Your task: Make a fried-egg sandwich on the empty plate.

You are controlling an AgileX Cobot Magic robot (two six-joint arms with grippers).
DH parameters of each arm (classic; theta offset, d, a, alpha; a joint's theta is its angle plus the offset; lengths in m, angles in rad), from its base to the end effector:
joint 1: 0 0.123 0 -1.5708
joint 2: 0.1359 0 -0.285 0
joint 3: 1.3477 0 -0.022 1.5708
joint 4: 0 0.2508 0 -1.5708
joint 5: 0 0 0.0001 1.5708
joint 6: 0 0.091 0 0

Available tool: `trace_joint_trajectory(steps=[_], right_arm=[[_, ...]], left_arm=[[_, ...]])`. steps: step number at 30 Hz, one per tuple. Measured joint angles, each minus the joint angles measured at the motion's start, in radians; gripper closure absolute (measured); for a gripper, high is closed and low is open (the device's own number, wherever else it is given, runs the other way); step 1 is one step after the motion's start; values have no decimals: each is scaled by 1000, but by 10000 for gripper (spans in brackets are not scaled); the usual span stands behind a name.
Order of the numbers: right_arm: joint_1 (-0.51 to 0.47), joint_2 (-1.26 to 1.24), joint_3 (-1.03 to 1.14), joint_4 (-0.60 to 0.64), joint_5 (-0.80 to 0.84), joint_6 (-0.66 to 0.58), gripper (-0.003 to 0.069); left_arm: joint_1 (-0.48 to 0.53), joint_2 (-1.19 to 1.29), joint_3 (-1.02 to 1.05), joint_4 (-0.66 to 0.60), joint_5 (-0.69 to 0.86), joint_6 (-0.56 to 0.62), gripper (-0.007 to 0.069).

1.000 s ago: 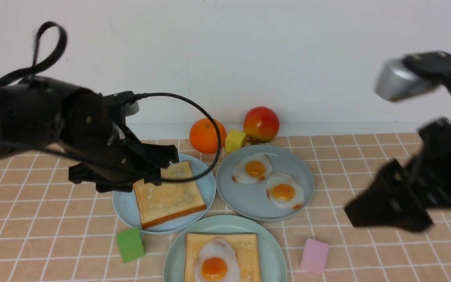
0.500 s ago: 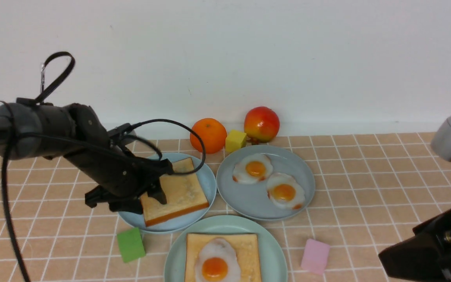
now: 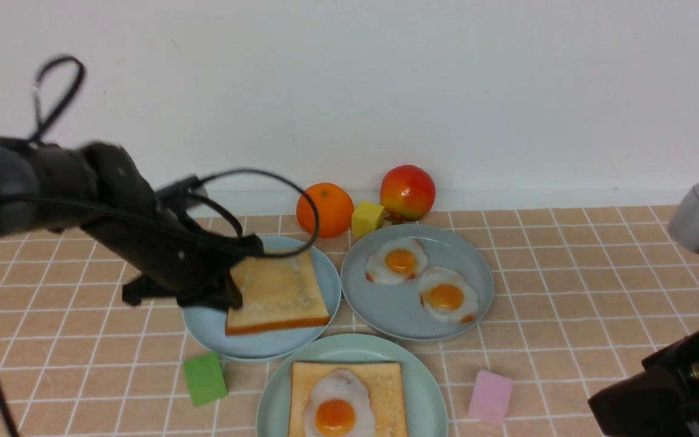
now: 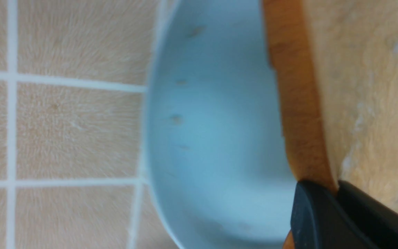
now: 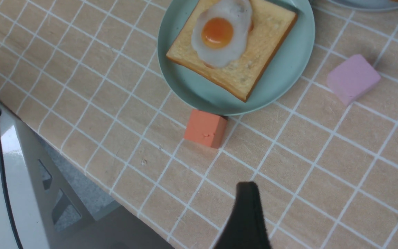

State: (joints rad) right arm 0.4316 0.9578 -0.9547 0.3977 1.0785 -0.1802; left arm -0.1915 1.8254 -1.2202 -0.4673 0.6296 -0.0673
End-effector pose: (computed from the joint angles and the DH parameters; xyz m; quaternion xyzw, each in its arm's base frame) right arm 0.1379 0.0977 0.3491 -0.2449 0.9083 0.2268 0.2522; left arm 0.3659 -0.0956 0.2035 -0.0950 0.9589 -0.1975 0.1803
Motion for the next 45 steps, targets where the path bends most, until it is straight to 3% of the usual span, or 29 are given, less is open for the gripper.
trace_joint_trajectory(steps=[5,10,16,24,27,29,33,34,39,45], right_arm=[[0,0,0,0,4,0,100],[0,0,0,-1,5,0,101],[0,0,0,-1,5,0,100],[0,0,0,-13,5,0,117],[0,0,0,-37,5,7,223],[0,-2,0,-58,5,36,330],[0,-41,1,-171,12,163,617],[0,-57,2,-204,13,195,648],[0,-231,83,-304,-20,271,671],[0,-567,327,-356,-227,280,671]], left_arm=[[-31,-171,3,-3,57,38,613],[-140,-286,94,-37,73,91,613],[-249,-255,295,-110,-57,93,613],[-262,-160,353,-153,-124,67,579],[-262,-156,353,-157,-120,67,493],[-262,-156,353,-157,-109,67,431],[-262,-157,353,-156,-76,67,270],[-262,-160,353,-153,-66,67,243],[-262,-232,353,-143,-29,105,148],[-262,-445,353,-103,44,110,139]])
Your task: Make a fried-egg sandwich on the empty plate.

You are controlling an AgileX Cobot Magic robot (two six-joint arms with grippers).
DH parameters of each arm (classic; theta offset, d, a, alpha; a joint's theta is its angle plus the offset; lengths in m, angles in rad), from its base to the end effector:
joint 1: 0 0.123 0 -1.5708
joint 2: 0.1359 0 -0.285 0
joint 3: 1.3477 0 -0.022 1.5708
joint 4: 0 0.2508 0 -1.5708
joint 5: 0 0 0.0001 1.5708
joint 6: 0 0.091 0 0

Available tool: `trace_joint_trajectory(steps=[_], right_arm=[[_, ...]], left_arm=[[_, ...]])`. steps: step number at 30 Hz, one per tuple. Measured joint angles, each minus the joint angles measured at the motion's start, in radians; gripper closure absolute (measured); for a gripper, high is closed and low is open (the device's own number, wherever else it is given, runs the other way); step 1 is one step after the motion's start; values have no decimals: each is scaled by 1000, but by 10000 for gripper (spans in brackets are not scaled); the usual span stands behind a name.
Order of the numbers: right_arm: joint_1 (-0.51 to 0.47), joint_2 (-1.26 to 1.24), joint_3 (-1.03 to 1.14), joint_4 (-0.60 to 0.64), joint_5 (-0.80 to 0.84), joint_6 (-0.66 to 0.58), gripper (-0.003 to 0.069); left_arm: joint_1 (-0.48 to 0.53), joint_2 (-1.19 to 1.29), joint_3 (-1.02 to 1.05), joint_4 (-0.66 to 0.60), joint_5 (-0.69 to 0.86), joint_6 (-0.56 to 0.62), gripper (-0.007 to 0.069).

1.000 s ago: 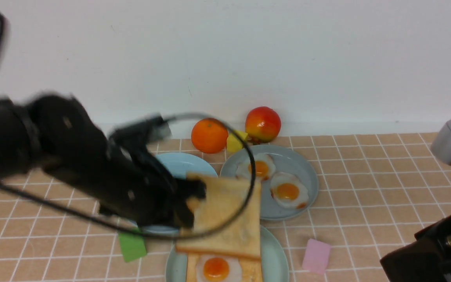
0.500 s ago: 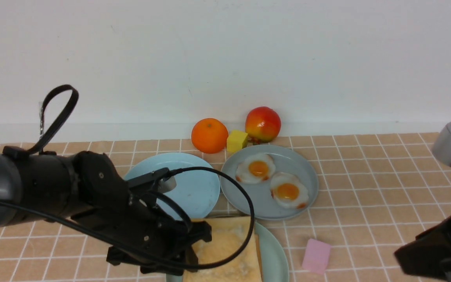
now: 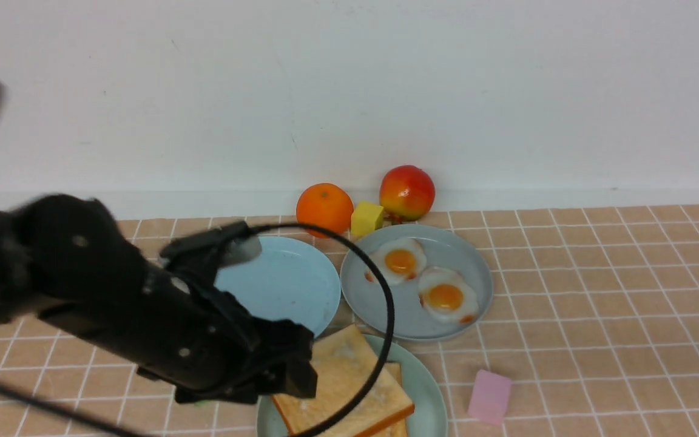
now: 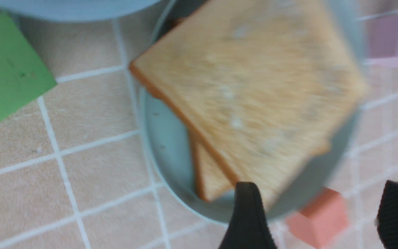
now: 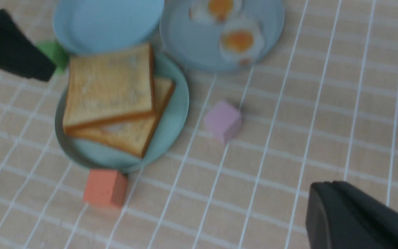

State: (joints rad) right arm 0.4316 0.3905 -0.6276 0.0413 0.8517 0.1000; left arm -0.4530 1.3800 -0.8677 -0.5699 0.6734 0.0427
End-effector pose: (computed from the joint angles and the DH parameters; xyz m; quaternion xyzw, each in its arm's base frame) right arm 0.0559 0.0289 0.3211 -0.1391 0.8556 0.1504 0.4754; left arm 0.2266 -0.1444 0.2513 0.0615 0.9469 -0.2629 0.1746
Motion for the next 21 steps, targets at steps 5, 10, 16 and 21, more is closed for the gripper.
trace_joint_trajectory(steps=[5,10,16,21], right_arm=[[0,-230,179,-12,-184,3,671],[0,-352,316,-12,-309,4,668],[0,-378,390,-12,-313,4,668],[0,-379,407,-12,-315,4,668]], left_arm=[[0,-229,0,8,142,-23,172],[0,-480,0,14,263,-26,311],[0,-784,0,-13,360,-26,618],[0,-940,0,19,344,-26,638]])
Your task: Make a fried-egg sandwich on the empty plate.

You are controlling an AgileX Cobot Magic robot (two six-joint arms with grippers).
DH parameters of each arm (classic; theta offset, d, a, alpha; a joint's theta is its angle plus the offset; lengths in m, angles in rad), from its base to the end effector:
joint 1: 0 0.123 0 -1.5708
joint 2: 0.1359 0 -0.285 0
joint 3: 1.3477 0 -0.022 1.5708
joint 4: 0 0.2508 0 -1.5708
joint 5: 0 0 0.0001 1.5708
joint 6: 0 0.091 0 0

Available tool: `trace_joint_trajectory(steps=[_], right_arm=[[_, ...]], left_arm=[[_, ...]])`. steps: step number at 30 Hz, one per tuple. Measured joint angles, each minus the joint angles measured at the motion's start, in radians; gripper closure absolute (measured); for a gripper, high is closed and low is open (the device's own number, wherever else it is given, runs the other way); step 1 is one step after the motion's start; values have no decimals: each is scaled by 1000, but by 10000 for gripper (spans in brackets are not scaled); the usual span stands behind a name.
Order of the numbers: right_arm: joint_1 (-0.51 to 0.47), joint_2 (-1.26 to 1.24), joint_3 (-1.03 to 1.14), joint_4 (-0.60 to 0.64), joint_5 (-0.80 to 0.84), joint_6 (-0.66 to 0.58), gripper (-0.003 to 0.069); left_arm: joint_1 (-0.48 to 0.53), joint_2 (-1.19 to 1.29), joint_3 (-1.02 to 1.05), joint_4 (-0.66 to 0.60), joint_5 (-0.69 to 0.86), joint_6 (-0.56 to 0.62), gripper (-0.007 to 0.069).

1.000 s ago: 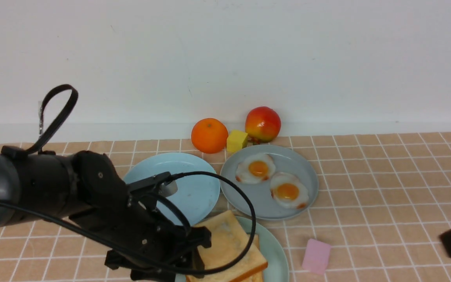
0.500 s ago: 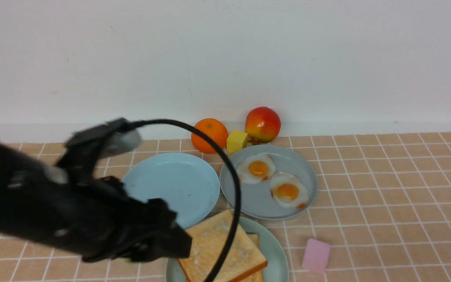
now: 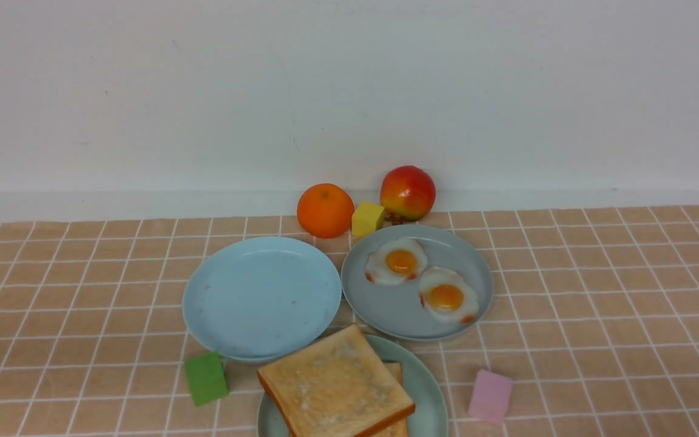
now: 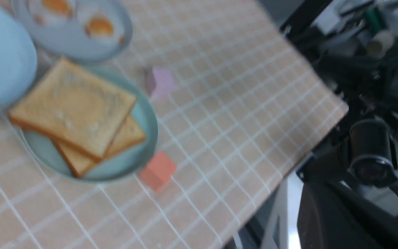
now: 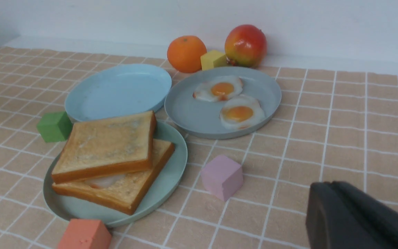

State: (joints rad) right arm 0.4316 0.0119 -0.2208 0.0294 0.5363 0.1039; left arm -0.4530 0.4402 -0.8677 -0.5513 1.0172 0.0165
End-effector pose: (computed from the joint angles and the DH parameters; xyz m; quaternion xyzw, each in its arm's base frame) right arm 0.0357 0.0179 0.2375 -0.1231 0.7770 0.1765 0.5916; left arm 0.0205 -0.0551 0.3869 0.1875 0.8067 -0.3717 0.4193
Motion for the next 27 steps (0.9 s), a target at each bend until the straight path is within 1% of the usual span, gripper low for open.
trace_joint_trajectory(steps=[1,7,11,17,19,21,22,23,24,25,27], right_arm=[[0,0,1,0,0,0,668],[0,-1,2,0,0,0,664],[0,-1,2,0,0,0,659],[0,-1,2,0,0,0,658],[0,-1,2,0,1,0,657],[0,-1,2,0,1,0,655],[0,-1,2,0,1,0,655],[0,-1,2,-1,1,0,655],[0,-1,2,-1,1,0,655],[0,-1,2,-2,1,0,653],[0,-1,2,-3,1,0,652]], left_arm=[[0,-7,0,4,-2,0,638],[0,-28,0,151,-20,1,638],[0,-28,0,199,-20,1,638],[0,-28,5,226,-27,3,638],[0,-28,14,241,-44,13,638],[17,-52,66,319,-129,10,638],[33,-69,103,352,-171,-6,638],[75,-110,167,428,-240,-62,638],[75,-116,177,428,-250,-62,638],[121,-176,255,512,-328,-144,638],[175,-259,384,612,-439,-256,638]])
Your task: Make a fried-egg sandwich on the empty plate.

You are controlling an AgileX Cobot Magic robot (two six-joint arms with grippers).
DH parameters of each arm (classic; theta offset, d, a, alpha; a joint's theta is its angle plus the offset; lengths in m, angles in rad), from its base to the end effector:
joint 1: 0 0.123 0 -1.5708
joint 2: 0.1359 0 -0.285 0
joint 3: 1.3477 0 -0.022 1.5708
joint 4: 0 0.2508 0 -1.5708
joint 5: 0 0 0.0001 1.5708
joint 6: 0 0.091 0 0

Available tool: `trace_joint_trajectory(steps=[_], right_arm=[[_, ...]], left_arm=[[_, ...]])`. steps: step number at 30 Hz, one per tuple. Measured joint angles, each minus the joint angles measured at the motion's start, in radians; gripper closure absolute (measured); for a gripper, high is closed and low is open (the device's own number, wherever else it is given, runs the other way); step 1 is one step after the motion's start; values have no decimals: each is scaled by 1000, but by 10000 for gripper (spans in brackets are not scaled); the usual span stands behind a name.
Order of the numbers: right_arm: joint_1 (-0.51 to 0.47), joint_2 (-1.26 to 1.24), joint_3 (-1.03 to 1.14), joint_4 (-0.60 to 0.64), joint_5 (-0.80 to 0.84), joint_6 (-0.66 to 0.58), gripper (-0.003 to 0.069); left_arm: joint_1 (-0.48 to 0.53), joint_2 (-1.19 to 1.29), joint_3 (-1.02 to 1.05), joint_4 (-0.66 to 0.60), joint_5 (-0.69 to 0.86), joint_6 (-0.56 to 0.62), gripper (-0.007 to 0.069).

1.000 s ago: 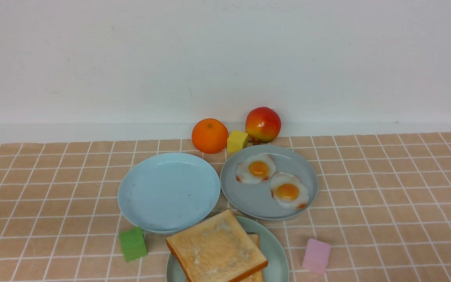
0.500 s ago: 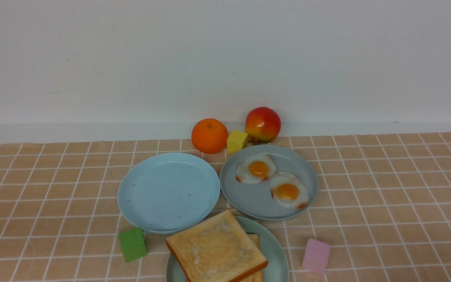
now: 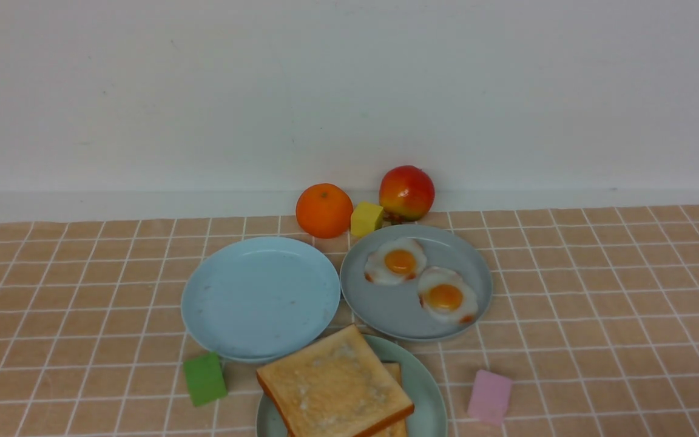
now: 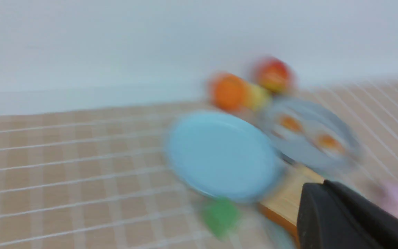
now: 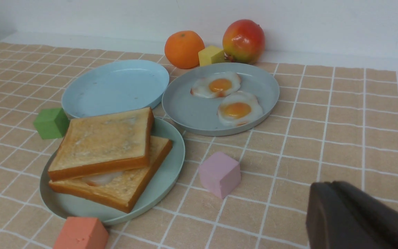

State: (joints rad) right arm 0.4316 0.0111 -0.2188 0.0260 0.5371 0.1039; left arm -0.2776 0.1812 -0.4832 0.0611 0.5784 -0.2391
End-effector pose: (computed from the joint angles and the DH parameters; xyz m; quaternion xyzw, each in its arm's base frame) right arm 0.0358 0.0178 0.2368 -0.1238 0.7775 0.1748 0.5913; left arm 0.0414 -0.0086 0.3103 0.0239 0.7701 -0.1345 0.6232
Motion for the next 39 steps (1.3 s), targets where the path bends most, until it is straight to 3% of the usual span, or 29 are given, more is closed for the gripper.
trace_joint_trajectory(steps=[4,9,18,39], right_arm=[[0,0,0,-1,0,0,648],[0,0,0,-5,2,0,648],[0,0,1,-7,8,0,644],[0,0,1,-7,11,0,615]], left_arm=[[78,-161,274,115,-130,-105,638],[150,-191,495,94,-141,-104,638],[201,-192,511,60,-175,88,638],[307,-192,512,27,-186,99,634]])
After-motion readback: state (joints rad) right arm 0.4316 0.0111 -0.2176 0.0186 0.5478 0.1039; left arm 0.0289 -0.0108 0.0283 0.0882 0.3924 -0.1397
